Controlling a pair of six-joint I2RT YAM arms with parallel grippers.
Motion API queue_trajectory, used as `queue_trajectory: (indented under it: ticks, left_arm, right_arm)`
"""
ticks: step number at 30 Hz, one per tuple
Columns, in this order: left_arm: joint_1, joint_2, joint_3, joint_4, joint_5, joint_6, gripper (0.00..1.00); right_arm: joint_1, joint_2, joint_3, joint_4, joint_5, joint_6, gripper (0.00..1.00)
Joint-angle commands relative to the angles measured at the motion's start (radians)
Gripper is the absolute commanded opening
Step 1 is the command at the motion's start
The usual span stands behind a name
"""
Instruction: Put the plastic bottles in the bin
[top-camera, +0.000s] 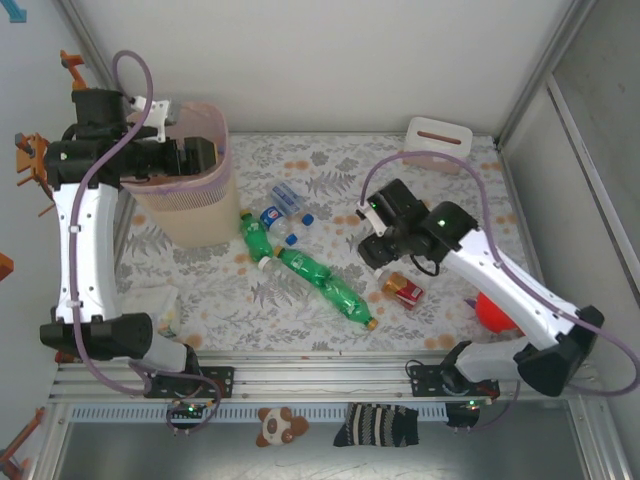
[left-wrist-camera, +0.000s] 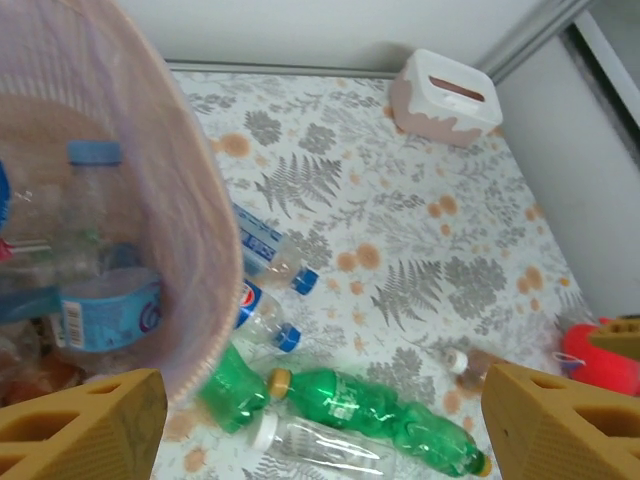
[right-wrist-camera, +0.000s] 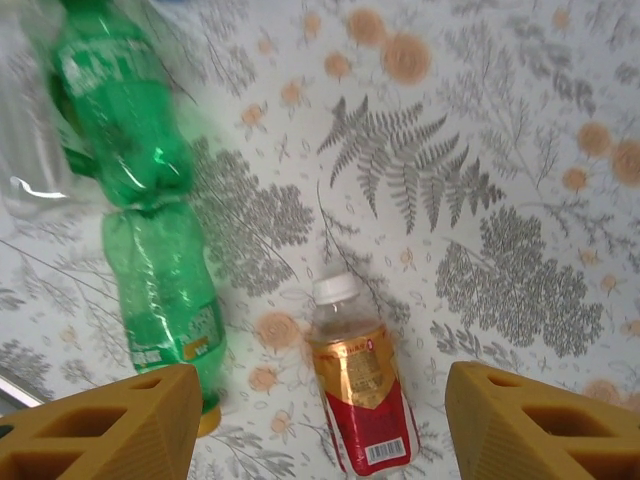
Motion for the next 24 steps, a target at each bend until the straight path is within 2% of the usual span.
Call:
queue_trajectory:
  ticks: [1,4,10,19,24]
  left_arm:
    - [0.003,-0.095,-0.114,0.116,0.140,-0.029,0.82]
    - [0.003,-0.189,-0.259,0.217,0.197,-0.081,0.82]
    - [0.003,-0.339,-0.482,0.386,0.240,-0.187,0.82]
    - [-0.003,-0.441,-0.588,0.394,0.239,-0.221,0.82]
    - [-0.013,-0.483,-0.608,0.393,0.239,-0.236,0.82]
  right_arm:
    - [-0.006,0.095,0.020,-0.094,0.071,-0.023,0.65]
    - [-0.007,0.188,0.040,-0.131,0.116,-0.027,0.64]
    - [-0.010,0.316,0.049,-0.135,0.107,-0.054,0.63]
    - [-0.031,0.525,0.090,-0.123,0.036,-0.119,0.61]
    - [-0.051,0.623,0.118,-0.107,0.044,-0.144,0.59]
